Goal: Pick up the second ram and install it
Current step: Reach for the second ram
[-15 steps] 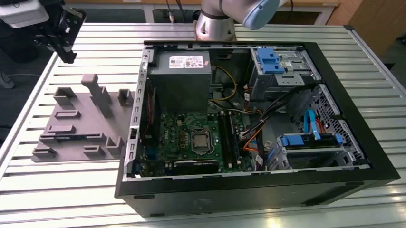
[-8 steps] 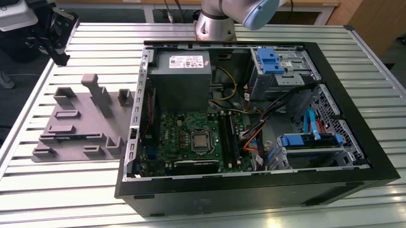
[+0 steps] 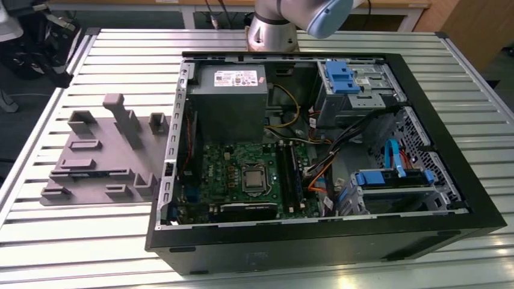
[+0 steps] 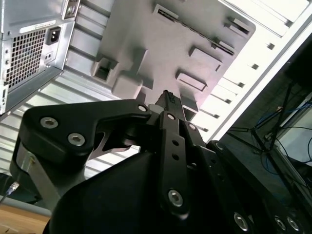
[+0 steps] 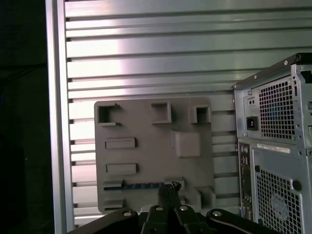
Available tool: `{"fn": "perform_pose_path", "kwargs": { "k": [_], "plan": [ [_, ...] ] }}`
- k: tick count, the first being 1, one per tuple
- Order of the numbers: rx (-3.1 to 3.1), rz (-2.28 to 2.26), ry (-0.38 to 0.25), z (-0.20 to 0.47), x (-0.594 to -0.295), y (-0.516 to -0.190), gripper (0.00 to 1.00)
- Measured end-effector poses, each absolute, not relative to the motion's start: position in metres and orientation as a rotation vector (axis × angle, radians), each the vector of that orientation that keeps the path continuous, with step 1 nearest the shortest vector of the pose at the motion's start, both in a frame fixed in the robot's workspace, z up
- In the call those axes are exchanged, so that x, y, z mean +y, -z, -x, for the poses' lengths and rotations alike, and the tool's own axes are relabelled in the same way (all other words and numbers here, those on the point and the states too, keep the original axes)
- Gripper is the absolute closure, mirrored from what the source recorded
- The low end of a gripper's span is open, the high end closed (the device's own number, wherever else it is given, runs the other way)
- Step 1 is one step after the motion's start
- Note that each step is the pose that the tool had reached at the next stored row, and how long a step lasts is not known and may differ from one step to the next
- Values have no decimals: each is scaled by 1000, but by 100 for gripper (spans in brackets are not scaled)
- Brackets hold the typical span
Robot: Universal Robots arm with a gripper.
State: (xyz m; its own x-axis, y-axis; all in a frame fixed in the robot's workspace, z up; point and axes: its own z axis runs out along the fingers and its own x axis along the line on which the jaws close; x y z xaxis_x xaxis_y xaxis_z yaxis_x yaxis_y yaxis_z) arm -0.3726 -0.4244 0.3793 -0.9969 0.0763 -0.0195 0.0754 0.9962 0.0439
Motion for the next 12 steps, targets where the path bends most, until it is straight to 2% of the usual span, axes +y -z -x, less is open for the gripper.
{"fn": "perform_pose_path", "kwargs": {
  "k": [12],
  "plan": [
    [3117, -118, -67, 402, -435, -376, 89]
  ]
}}
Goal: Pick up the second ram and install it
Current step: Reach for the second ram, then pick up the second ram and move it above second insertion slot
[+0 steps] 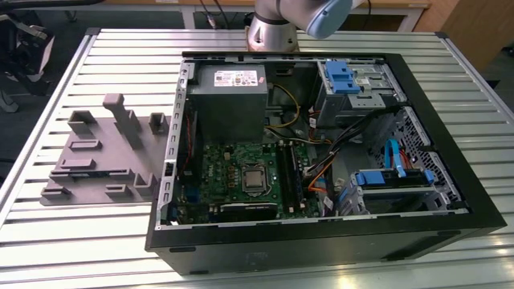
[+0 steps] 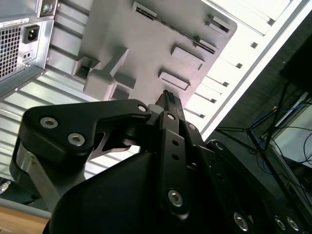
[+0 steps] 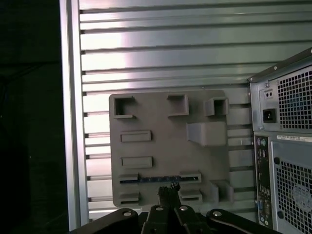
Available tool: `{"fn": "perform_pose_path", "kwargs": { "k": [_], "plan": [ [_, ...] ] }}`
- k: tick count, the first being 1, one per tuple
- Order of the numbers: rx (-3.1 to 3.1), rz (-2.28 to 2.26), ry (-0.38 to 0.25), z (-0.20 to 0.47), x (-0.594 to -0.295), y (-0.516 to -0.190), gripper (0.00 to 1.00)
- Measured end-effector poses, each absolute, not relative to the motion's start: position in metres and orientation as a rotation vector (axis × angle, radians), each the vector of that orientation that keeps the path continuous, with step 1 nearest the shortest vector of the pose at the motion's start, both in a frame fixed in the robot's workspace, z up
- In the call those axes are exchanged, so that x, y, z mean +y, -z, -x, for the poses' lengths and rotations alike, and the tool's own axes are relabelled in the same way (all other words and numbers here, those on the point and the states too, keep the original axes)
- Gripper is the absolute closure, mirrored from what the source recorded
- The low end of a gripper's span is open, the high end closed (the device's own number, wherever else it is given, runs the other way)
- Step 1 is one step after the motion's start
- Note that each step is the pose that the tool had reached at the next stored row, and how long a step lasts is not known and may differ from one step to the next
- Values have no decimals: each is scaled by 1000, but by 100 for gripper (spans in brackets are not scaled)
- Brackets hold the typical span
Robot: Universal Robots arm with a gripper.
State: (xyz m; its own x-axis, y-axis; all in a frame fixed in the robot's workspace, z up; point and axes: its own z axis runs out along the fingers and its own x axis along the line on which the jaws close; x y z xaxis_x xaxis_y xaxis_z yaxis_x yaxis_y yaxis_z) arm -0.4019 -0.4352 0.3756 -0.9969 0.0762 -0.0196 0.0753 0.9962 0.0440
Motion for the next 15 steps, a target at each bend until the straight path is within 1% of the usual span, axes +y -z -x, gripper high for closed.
{"fn": "perform_pose_path", "kwargs": {
  "k": [15],
  "plan": [
    [3117, -118, -67, 412, -437, -375, 89]
  ]
}}
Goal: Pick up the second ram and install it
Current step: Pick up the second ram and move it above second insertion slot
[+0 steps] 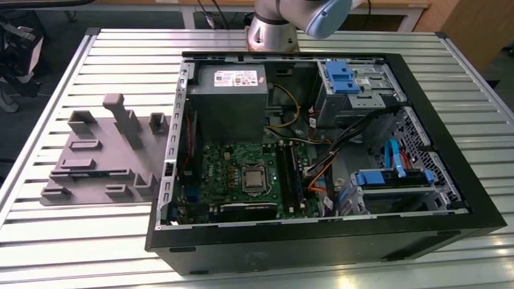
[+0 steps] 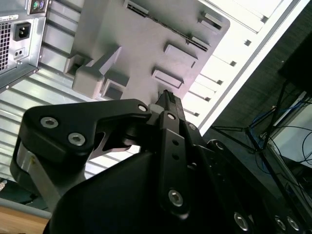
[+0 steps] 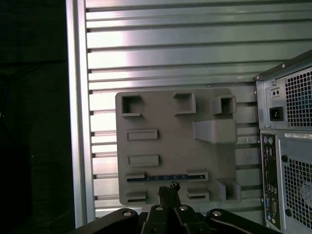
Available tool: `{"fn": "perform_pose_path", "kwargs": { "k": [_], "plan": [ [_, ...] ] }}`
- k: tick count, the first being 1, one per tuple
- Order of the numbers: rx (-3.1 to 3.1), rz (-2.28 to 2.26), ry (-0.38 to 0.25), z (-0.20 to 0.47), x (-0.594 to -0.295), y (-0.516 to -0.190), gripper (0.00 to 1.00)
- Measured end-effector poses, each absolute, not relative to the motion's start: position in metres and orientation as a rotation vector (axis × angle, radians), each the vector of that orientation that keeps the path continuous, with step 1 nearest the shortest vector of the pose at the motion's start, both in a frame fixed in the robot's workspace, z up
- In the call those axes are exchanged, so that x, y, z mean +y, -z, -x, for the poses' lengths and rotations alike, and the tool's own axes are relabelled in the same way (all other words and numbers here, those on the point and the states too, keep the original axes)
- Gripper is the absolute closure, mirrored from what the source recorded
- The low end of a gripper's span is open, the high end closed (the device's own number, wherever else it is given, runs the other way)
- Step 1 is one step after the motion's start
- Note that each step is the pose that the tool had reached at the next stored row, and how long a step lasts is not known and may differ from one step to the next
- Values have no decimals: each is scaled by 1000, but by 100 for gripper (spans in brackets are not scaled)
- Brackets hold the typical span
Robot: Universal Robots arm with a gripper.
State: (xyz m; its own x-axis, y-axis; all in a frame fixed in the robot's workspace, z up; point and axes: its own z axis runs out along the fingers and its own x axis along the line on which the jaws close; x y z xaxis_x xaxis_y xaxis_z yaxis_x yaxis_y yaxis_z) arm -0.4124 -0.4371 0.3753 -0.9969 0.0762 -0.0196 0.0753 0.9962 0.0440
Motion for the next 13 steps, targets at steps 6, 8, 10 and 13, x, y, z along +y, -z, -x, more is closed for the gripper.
{"fn": "perform_pose_path", "kwargs": {
  "k": [6, 8, 10, 13],
  "plan": [
    [3118, -115, -68, 413, -437, -375, 89],
    [3118, -105, -68, 413, -437, -375, 89],
    [3119, -93, -68, 413, -437, -375, 89],
    [3120, -64, -68, 413, -437, -375, 89]
  ]
}}
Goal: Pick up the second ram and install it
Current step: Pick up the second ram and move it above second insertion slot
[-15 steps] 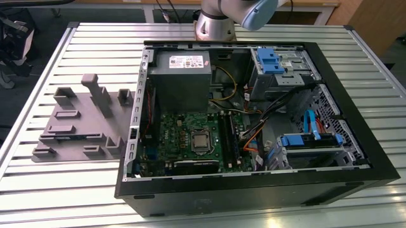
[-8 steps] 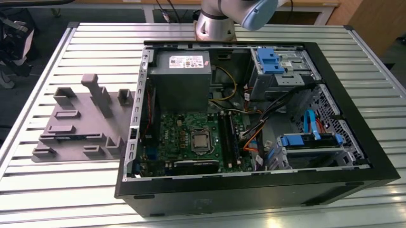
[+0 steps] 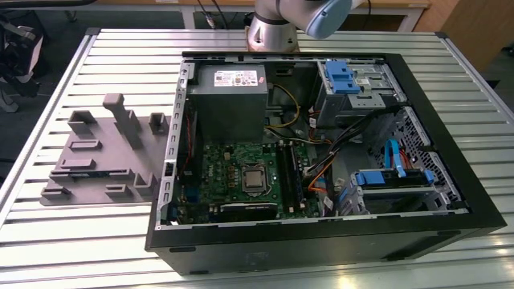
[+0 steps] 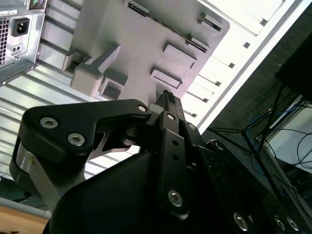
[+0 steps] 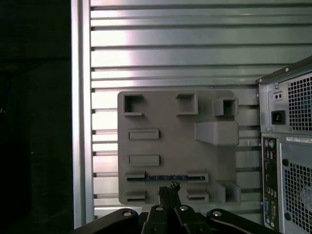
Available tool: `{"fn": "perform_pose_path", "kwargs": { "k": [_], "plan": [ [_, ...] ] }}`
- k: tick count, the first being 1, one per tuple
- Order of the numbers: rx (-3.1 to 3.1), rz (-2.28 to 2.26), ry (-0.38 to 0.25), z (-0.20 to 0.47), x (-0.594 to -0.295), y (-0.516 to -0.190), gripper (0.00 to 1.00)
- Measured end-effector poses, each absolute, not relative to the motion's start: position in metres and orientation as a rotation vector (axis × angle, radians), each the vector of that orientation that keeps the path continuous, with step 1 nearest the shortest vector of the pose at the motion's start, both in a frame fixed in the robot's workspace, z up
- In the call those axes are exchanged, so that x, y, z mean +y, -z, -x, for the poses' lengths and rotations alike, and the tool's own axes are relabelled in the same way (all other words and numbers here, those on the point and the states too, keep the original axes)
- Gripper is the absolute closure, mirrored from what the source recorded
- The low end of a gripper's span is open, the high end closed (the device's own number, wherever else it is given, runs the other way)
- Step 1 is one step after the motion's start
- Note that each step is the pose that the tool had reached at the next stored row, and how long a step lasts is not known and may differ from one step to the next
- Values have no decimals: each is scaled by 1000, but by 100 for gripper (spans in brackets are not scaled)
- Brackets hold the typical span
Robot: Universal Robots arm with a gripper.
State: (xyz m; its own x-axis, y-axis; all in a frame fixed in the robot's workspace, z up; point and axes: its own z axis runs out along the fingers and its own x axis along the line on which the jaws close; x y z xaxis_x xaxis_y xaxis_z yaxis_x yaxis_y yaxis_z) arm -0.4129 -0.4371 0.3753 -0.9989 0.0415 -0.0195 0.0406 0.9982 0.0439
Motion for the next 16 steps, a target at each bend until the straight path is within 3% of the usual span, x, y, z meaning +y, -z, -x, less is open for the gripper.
{"fn": "perform_pose_path", "kwargs": {
  "k": [16],
  "plan": [
    [3113, 270, -71, 413, -437, -374, 89]
  ]
}}
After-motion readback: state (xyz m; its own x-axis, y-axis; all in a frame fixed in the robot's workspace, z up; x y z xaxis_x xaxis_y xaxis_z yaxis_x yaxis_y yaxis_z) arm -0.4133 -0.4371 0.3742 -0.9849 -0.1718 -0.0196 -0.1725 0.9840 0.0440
